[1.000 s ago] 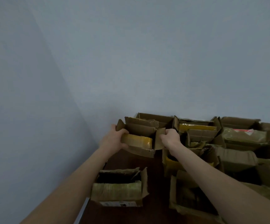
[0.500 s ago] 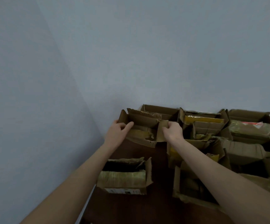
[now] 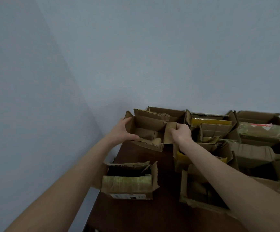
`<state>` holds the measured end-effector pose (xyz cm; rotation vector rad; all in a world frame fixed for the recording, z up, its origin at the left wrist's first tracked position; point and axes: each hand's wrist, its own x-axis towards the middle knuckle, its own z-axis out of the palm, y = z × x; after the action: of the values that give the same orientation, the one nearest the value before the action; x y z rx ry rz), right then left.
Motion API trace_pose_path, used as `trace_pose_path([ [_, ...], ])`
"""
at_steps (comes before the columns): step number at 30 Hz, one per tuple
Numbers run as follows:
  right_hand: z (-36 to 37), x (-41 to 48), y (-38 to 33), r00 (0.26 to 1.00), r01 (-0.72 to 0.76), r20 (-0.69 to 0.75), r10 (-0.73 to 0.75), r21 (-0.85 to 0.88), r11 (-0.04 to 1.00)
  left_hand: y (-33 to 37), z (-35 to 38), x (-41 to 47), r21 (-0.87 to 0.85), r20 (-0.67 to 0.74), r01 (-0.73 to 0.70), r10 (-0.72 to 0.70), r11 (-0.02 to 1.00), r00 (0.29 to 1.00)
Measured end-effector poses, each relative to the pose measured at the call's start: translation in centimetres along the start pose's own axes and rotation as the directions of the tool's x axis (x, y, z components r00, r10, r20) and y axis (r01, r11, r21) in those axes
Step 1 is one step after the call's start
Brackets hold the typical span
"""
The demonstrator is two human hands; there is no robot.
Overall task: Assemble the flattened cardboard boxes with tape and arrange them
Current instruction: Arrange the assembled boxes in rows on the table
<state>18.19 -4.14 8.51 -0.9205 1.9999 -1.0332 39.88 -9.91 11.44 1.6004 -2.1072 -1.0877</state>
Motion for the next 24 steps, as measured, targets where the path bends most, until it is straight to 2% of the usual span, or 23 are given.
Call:
trace_pose_path([
  [2, 0.0, -0.1, -0.3, 1.0, 0.019, 0.024, -0.019, -0.003, 1.0, 0.1, 0.2, 0.1, 0.041, -0.019, -0.022, 0.023, 0.999, 1.0],
  [7, -0.4, 0.6, -1.7, 0.997, 0.034, 0.063, -0.035, 0.022, 0.999, 1.1, -0.2, 1.4, 0.023, -0.21, -0.034, 0.038, 0.999, 0.977],
  [9, -0.5, 0.8, -1.6, 0.997, 0.042, 0.074, -0.037, -0.07, 0.997, 1.0, 0.2, 1.9, 0.048, -0.171, -0.001, 0.009, 0.999, 0.985],
  [10, -0.4, 0.6, -1.3, 0.996, 0.062, 0.07, -0.05, -0.173, 0.983, 0.7, 0.7, 1.9, 0.055, -0.141, 0.025, -0.017, 0.998, 0.99],
  [14, 0.7, -0.7, 1.0, 0.993, 0.111, 0.09, -0.071, -0.585, 0.803, -1.5, 3.7, 1.3, 0.063, -0.016, 0.127, -0.126, 0.99, 0.992],
  [18, 1.2, -1.1, 2.8, 0.983, 0.177, 0.108, -0.151, -0.796, 0.579, -2.5, 6.9, 0.6, 0.055, 0.044, 0.145, -0.147, 0.988, 0.988],
  [21, 0.7, -0.8, 3.2, 0.983, 0.167, 0.086, -0.162, -0.78, 0.603, -1.9, 7.8, 1.1, 0.036, 0.041, 0.088, -0.09, 0.995, 0.995],
  [24, 0.1, -0.6, 3.3, 0.993, 0.109, 0.045, -0.107, -0.676, 0.729, -1.4, 8.1, 1.7, 0.05, 0.044, 0.054, -0.056, 0.997, 0.997],
])
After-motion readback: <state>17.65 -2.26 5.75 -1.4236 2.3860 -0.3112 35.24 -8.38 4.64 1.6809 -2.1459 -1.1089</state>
